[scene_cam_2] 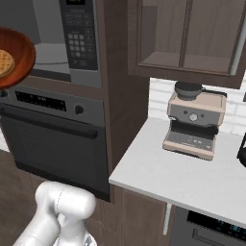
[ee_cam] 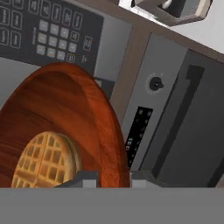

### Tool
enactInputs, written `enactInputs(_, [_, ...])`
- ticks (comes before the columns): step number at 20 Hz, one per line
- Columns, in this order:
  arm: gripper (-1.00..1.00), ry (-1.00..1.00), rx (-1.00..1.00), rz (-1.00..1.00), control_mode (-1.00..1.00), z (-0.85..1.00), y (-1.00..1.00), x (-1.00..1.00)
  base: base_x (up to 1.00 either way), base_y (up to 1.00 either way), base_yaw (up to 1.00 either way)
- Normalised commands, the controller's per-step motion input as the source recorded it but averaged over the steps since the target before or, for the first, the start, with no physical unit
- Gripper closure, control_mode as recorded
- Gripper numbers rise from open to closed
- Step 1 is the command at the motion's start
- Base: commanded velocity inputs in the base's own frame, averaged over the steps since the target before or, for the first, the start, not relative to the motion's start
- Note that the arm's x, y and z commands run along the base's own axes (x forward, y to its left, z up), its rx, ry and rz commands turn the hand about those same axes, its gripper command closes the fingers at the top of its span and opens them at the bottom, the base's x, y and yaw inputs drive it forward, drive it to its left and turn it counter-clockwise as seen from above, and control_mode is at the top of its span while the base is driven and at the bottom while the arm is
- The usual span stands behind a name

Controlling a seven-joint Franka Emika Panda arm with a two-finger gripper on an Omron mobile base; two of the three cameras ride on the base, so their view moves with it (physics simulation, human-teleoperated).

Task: Open the microwave, place the bowl with waffle inside the microwave, then close the microwave door and turn it on.

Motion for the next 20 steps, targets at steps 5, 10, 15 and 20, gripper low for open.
enactInputs(5, [1.0, 0.01, 0.0, 0.11, -1.0, 0.39, 0.3, 0.4, 0.0, 0.0, 0.0])
enactInputs(10, [1.0, 0.01, -0.1, -0.04, -1.0, 0.4, 0.14, 0.52, 0.0, 0.0, 0.0])
enactInputs(15, [1.0, 0.14, -0.22, -0.12, -1.0, 0.26, 0.19, 0.56, 0.0, 0.0, 0.0])
enactInputs(20, [1.0, 0.2, -0.23, -0.08, -1.0, 0.0, 0.03, 0.67, 0.0, 0.0, 0.0])
